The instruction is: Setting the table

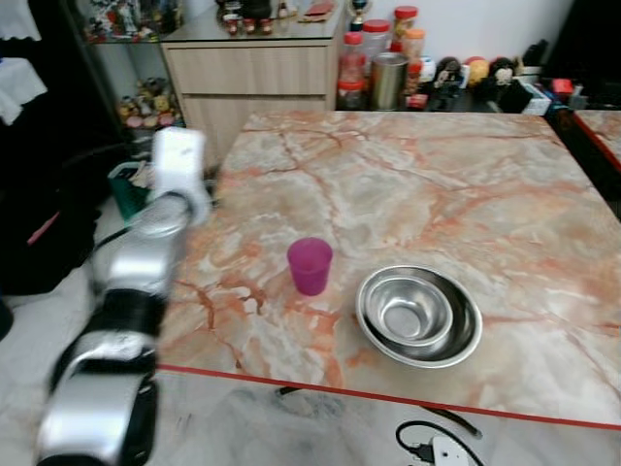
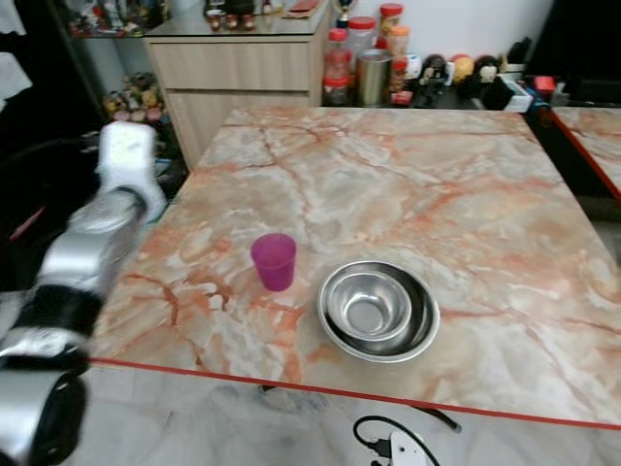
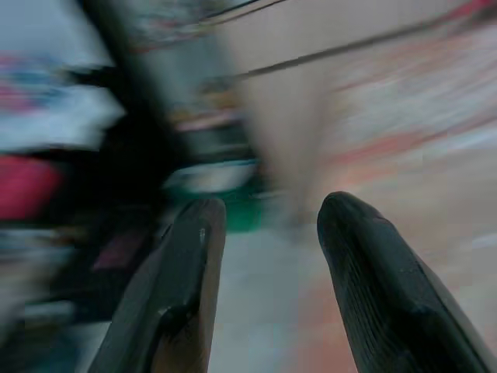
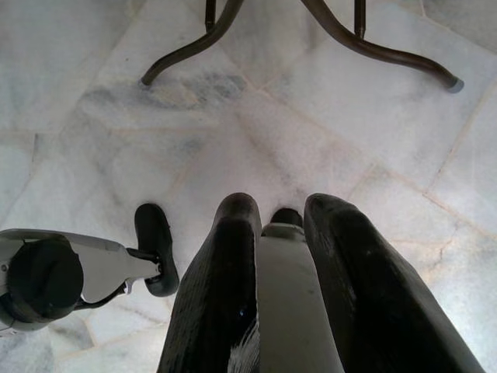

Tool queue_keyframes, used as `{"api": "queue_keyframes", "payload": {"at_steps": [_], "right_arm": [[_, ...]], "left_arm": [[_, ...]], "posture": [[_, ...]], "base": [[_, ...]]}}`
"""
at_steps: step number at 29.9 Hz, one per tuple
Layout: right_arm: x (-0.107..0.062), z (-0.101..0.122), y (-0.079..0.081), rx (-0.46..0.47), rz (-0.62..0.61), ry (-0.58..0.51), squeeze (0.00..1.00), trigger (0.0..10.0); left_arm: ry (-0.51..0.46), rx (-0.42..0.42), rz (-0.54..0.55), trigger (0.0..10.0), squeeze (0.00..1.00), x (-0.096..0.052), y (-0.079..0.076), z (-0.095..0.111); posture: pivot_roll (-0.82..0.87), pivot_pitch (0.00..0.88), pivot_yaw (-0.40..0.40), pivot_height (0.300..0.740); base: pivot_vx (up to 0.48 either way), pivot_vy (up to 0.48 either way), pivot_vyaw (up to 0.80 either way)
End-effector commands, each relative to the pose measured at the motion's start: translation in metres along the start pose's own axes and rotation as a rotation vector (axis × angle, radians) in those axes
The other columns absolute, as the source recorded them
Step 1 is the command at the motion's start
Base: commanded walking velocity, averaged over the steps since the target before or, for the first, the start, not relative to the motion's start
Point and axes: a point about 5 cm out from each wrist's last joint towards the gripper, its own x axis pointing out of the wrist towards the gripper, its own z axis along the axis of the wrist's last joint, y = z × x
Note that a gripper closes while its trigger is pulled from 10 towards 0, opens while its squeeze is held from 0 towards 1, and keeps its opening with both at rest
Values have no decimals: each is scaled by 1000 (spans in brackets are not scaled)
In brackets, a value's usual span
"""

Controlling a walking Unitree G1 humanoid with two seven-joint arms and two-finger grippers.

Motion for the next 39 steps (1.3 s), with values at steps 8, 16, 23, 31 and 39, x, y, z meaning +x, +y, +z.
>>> {"api": "queue_keyframes", "payload": {"at_steps": [8, 16, 23, 31, 39], "right_arm": [[0, -1, 2, 3, 9, 6, 0, 10000], [0, -3, 2, -2, 11, 11, 0, 10000], [-1, -4, 2, 0, 9, 14, 0, 10000], [-1, -5, 2, -3, 10, 19, 0, 10000], [-1, -4, 1, -5, 12, 16, 0, 10000]], "left_arm": [[256, 161, 293, 10000, 0, -29, 56, -95], [571, 186, 346, 10000, 0, -87, 54, -187], [810, 144, 180, 10000, 0, -135, 20, -236], [917, 86, -19, 10000, 0, -167, -19, -257], [909, 3, -243, 10000, 0, -181, -71, -254]], "posture": [[59, 0, 35, 740], [55, 0, 37, 740], [44, 0, 43, 740], [39, 0, 43, 740], [35, 0, 38, 740]], "base": [[0, 0, 0], [0, 0, 0], [0, 0, 0], [0, 0, 0], [0, 0, 0]]}}
